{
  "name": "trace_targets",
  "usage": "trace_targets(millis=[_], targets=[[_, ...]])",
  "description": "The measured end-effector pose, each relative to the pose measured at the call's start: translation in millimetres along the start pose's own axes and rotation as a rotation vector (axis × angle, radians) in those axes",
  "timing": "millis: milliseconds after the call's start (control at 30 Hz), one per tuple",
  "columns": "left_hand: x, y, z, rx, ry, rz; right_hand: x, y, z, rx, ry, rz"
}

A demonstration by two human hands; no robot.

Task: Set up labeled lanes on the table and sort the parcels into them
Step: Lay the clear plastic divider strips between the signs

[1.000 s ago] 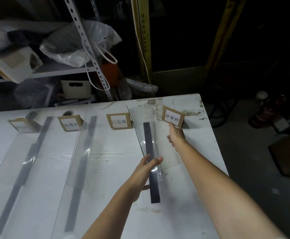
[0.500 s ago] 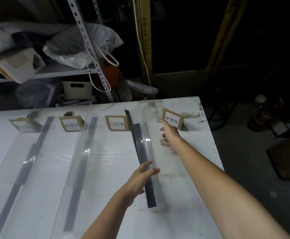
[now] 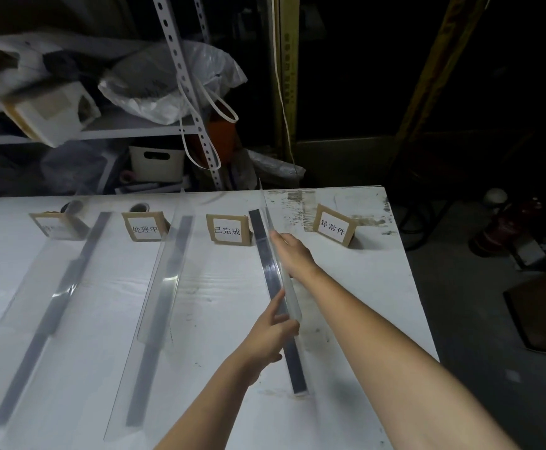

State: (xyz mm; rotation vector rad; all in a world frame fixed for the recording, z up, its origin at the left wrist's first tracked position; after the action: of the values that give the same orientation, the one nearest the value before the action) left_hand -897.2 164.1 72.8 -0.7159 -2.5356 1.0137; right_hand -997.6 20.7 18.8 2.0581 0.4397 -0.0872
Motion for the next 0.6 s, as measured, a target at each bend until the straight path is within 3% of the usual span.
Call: trace_targets(millis=[600], targets=[[-16.7,28.7,-20.8,0.005,0.011,0.071,32.2,8.4,-1.7,0.075,-0.09,0.244]])
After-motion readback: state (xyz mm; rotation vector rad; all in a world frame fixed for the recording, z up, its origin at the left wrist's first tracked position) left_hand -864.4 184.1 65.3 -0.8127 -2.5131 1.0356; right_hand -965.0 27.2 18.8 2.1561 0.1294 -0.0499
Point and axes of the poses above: each hand's wrist, its own z-axis towards the middle knuckle, its own x-axis out of the palm, y = z × x, the point moved 4 cm from there along z, towards the middle knuckle, and after that the axes turned 12 degrees about y, right-handed, at the moved point
